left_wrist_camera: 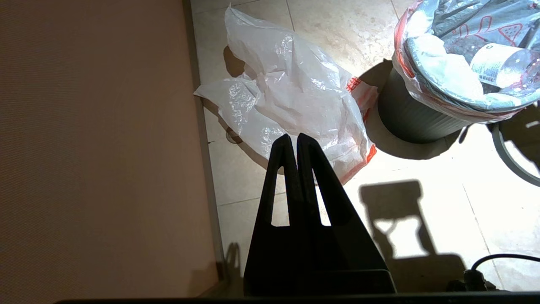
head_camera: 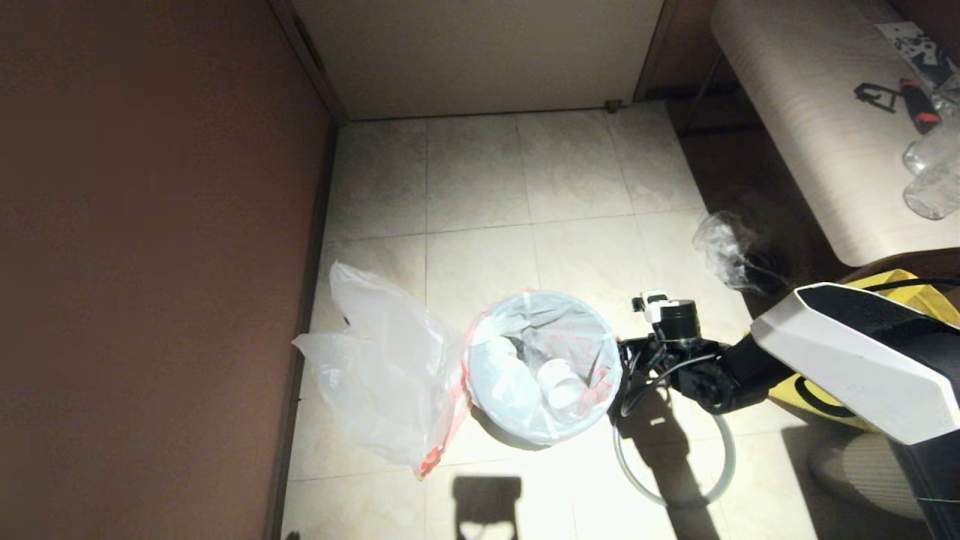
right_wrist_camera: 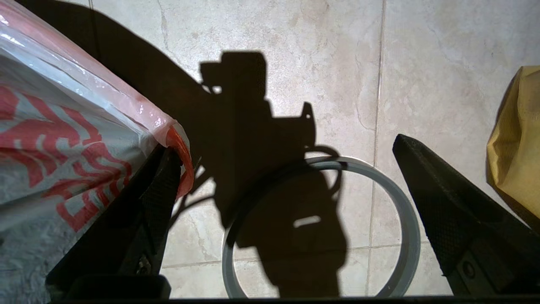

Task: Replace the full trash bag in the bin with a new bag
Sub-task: Place the trash bag on the floor

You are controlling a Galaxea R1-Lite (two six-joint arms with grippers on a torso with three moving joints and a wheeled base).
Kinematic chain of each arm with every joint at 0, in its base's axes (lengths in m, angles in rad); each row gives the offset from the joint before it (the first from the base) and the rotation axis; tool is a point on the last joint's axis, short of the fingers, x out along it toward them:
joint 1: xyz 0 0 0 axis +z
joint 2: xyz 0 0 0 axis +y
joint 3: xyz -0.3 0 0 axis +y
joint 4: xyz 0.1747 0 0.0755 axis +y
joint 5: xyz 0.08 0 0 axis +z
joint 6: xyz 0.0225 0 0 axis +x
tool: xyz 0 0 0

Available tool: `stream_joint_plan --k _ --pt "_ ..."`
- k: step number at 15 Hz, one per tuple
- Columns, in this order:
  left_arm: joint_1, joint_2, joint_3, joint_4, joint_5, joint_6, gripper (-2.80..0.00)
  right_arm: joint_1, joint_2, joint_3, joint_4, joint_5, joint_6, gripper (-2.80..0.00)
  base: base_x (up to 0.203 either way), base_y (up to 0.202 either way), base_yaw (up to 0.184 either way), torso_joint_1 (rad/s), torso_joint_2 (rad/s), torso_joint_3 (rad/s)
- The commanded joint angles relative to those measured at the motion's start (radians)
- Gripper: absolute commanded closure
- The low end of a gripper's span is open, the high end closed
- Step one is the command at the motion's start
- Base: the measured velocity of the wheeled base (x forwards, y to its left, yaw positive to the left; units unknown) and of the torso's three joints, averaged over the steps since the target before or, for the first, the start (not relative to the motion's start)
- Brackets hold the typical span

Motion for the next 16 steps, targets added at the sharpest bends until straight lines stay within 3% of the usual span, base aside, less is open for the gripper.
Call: stream_joint_plan --k 1,3,7,12,13,16 --pt "0.000 0.001 0.000 0.000 0.000 0.001 0.00 0.003 0.034 -0.019 -0.005 0.001 0.002 -2.80 0.000 0.000 0.000 0.000 0.00 0.000" --pt "0.000 0.001 0.000 0.000 0.000 0.001 0.00 0.005 0.051 -0.019 -0.005 0.009 0.002 -2.80 0.000 0.000 0.000 0.000 0.00 0.000" --pt "0.000 0.001 0.000 0.000 0.000 0.001 0.00 0.021 0.095 0.002 -0.186 -0.116 -0.099 -2.80 0.000 0.000 0.000 0.000 0.00 0.000" --pt "0.000 0.001 0.000 0.000 0.000 0.001 0.00 0.024 0.080 0.033 -0.171 0.039 -0.031 -2.80 0.000 0.000 0.000 0.000 0.00 0.000" --pt "0.000 0.001 0.000 0.000 0.000 0.001 0.00 0.021 0.080 0.033 -0.160 0.041 -0.025 0.00 0.000 0.000 0.000 0.000 0.00 0.000" --pt "0.000 0.001 0.000 0.000 0.000 0.001 0.00 0.019 0.069 0.037 -0.155 0.043 0.022 0.00 0.000 0.000 0.000 0.000 0.00 0.000"
